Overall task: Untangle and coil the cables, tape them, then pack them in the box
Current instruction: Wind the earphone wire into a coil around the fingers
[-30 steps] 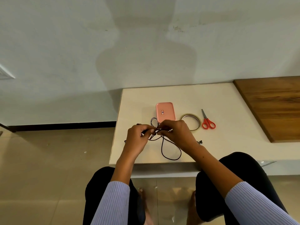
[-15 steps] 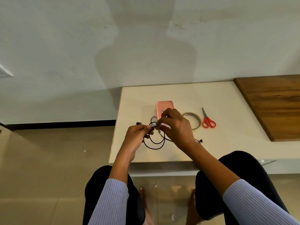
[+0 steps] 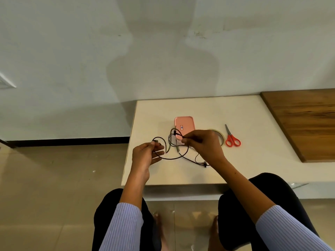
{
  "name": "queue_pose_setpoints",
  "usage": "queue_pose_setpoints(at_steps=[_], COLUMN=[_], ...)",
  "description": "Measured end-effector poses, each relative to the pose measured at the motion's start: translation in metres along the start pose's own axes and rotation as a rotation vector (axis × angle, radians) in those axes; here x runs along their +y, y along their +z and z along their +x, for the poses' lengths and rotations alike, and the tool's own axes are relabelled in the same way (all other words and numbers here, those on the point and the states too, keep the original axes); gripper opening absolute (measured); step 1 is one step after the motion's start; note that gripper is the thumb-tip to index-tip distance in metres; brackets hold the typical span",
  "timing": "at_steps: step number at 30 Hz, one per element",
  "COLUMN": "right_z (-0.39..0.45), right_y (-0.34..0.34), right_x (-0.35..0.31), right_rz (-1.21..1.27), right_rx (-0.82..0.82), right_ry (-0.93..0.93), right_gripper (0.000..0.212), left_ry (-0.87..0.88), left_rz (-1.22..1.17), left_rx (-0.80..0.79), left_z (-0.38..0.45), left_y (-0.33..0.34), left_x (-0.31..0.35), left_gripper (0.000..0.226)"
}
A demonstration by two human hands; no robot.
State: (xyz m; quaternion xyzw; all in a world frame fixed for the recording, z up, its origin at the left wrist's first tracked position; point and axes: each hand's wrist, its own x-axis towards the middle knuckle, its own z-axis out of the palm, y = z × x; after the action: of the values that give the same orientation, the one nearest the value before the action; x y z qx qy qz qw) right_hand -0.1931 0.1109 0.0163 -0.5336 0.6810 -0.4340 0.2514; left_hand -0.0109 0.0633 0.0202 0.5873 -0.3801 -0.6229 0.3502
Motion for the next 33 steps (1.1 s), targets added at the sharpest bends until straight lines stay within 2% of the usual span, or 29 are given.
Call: queue_pose_setpoints(at_steps=[5,7,10,14,17,20,24,26,30,33], right_z=[0.000,0.001,-0.002,-0.005,-0.004,-0.005,-0.006,-0.006,-0.007,-0.008], right_y=[-0.022,-0.030,-0.037,-0.039,-0.043,-0.045,-0.043,-0.041,-0.039,-0.047], right_x=[-0.007,-0.009,-0.010,-0.008,-0.008,-0.011,-0.015,-0.014,-0.013,-0.013], right_rz=[0.268,0.230,0.190,0.106,-0.057,-0.072,-0.065,-0.075,-0.006,0.071], right_rx=[0.003,0.032,0.028,-0.027,-0.060,-0.050,-0.079,-0.077,-0.074,-0.055], right_ry=[0.230,0.217,0.176,0.118,0.058,-0.002,-0.086,-0.108,-0.103,-0.090], right_gripper=[0.014,0.014,0.015,0.016,0.019,0.019,0.021,0.021,0.020,0.021], left_ry=[0.124,0.194,0.207,0.275,0.414,0.565,0.706,0.731,0.721,0.704], left_rz=[0.266,0.394,0.456,0.623,0.584,0.572,0.645,0.669,0.628,0.561], left_rx=[0.049,0.079,0.024,0.080,0.084,0.032,-0.144,-0.194,-0.177,-0.098], left_z=[-0.001,-0.001,-0.006,-0.012,-0.022,-0.027,-0.023,-0.022,-0.024,-0.023], left_y=[-0.002,-0.001,0.003,0.012,0.020,0.025,0.029,0.031,0.032,0.025], left_x=[-0.005,-0.007,-0.009,-0.013,-0.008,-0.004,-0.006,-0.006,-0.001,0.004], left_gripper=[0.018,0.019,0.020,0.038,0.030,0.029,0.044,0.040,0.010,0.007])
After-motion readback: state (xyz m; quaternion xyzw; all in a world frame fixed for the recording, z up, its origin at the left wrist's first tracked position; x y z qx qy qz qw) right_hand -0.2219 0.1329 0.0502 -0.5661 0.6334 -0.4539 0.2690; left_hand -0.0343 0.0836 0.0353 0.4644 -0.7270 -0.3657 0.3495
